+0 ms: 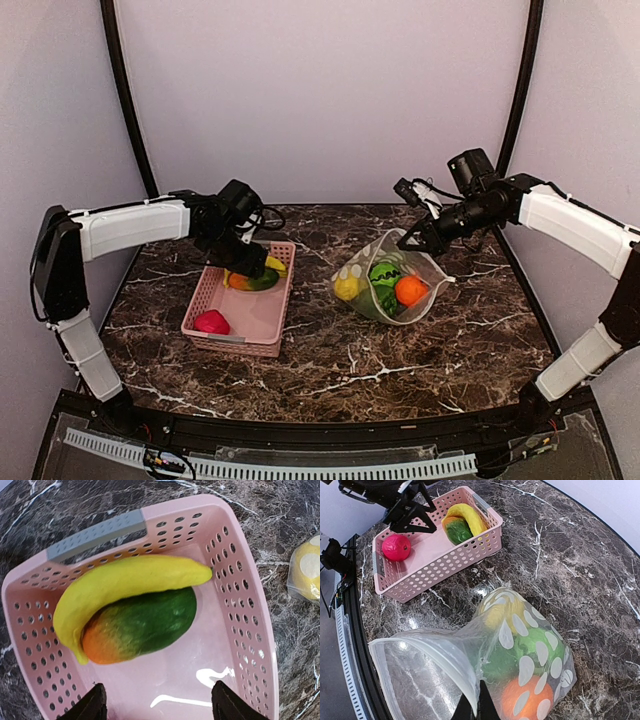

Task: Place the food in the zip-top bag and seal the zipper
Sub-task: Pick up the fake fruit from the bin.

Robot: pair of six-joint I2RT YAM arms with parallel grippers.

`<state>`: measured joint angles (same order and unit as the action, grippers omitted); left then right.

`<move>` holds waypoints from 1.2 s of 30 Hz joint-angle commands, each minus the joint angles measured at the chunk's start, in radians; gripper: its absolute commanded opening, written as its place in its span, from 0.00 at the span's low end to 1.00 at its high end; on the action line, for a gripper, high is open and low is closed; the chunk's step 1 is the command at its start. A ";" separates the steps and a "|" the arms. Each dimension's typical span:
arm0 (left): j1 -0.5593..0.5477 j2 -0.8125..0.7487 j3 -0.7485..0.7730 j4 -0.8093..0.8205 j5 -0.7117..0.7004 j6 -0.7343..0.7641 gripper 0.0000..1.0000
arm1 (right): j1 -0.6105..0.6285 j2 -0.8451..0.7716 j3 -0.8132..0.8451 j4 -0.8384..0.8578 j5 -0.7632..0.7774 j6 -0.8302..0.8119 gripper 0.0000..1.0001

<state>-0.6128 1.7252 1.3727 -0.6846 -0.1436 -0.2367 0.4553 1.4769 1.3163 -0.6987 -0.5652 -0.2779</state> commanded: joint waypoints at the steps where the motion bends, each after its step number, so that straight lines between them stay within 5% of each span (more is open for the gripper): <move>1: 0.022 0.100 0.116 0.011 0.060 0.031 0.69 | -0.004 0.002 -0.004 0.020 -0.007 -0.002 0.00; 15: 0.068 0.190 0.153 0.042 0.140 0.178 0.71 | -0.004 0.023 -0.011 0.021 0.030 -0.015 0.00; 25: 0.068 0.192 0.121 -0.007 0.019 0.262 0.72 | -0.004 0.039 -0.012 0.019 0.025 -0.014 0.00; 36: 0.069 0.244 0.128 -0.047 0.042 0.270 0.70 | -0.004 0.050 -0.003 0.011 0.019 -0.015 0.00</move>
<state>-0.5461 1.9587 1.5047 -0.6865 -0.1139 0.0166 0.4553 1.5169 1.3144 -0.6964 -0.5491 -0.2798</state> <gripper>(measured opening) 0.702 0.003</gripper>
